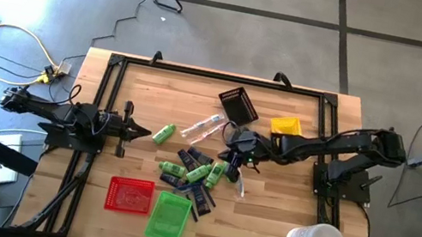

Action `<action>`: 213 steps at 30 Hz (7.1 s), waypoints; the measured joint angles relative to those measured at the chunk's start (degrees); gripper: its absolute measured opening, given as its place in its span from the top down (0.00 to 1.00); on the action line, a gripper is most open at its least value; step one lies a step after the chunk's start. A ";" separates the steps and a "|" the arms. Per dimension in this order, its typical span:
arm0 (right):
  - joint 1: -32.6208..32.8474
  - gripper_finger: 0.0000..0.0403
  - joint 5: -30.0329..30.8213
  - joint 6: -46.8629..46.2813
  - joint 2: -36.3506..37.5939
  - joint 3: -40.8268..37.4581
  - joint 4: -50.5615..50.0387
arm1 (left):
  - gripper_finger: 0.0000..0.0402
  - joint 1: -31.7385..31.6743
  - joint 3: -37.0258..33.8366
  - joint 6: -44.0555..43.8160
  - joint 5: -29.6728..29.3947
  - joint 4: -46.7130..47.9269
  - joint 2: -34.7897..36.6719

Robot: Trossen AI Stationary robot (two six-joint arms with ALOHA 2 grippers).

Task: Pick & Place Travel size toiletries
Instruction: Put the shampoo into the black bin, then put the shave cream into the red bin

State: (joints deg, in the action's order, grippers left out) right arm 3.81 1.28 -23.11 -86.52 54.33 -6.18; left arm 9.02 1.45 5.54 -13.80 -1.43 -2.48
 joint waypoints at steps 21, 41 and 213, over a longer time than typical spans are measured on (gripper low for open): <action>3.71 0.99 10.48 -21.79 -0.07 0.32 -9.34 | 0.99 0.01 0.00 -0.17 0.01 -0.07 0.00; 5.03 0.99 6.16 -25.22 -9.72 1.07 -13.41 | 0.99 0.01 0.00 -0.42 0.13 -0.05 -0.02; -24.51 0.44 16.95 -0.30 -14.19 1.09 3.61 | 0.99 0.01 0.00 2.29 -3.85 -0.22 0.00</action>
State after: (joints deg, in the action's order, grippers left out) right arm -20.69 18.24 -23.41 -100.71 55.42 -2.57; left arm 9.02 1.45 7.84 -17.65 -1.65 -2.48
